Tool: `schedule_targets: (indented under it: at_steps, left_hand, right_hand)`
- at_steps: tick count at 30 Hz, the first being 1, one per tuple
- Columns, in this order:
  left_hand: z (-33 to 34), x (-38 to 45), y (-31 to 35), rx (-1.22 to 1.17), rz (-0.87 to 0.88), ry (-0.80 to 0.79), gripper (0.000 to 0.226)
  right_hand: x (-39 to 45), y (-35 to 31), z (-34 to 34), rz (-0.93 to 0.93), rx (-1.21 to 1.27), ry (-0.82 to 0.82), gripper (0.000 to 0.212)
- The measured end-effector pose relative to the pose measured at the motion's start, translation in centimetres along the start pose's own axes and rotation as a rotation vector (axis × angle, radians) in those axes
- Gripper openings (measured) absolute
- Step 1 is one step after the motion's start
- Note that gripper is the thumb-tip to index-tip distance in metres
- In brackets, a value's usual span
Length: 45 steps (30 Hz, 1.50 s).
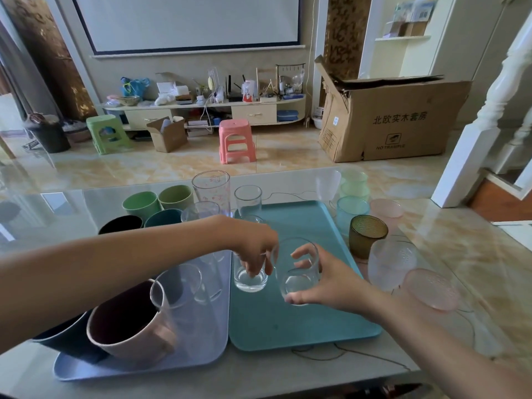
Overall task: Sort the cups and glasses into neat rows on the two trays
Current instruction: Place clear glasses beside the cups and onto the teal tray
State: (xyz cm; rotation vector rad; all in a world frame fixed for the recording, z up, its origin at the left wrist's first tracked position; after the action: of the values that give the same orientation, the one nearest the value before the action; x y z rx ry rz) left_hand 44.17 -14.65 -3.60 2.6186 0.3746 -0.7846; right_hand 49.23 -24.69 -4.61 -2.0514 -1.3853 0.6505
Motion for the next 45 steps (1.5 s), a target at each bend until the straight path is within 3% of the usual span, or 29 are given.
schedule_targets:
  at_steps: [12, 19, 21, 25, 27, 38, 45]
  left_hand:
    - [1.4, 0.2, -1.0, -0.005, 0.084, -0.071, 0.044]
    - [-0.9, -1.8, -2.4, -0.279, 0.093, -0.058, 0.029]
    - [-2.8, -2.2, -2.6, -0.317, 0.112, 0.074, 0.022]
    - [-7.5, -2.7, -3.9, -0.197, 0.1, 0.545, 0.026]
    - [-8.0, -2.2, -5.0, -0.041, 0.032, 0.613, 0.034]
    - [-9.0, 0.9, -8.3, 0.061, -0.208, 0.543, 0.033]
    - [-7.8, 2.8, -11.0, -0.064, -0.352, 0.432, 0.02]
  right_hand:
    - [0.6, -0.5, 3.4, -0.092, 0.027, -0.134, 0.071]
    - [0.6, -0.1, 6.5, -0.077, 0.076, -0.207, 0.073]
    - [0.6, 0.0, 7.6, -0.06, 0.104, -0.233, 0.073]
    - [0.6, -0.6, 8.9, -0.076, 0.112, -0.229, 0.071]
    - [0.6, -0.8, 9.5, -0.076, 0.136, -0.225, 0.071]
    - [1.8, -1.0, 10.4, -0.065, 0.177, -0.19, 0.072]
    - [1.8, -1.0, 10.2, -0.076, 0.15, -0.199, 0.072]
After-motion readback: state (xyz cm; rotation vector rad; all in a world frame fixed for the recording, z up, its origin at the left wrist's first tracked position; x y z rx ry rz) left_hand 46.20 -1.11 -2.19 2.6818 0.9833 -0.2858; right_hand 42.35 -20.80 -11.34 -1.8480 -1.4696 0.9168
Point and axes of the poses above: each hand's wrist, its own x-axis towards the middle knuckle, its own z-axis out of the palm, y = z × x, the point moved 9 cm from there along x, towards the middle knuckle, and after that the axes turned 10 degrees about -x, right-handed, at the moved point
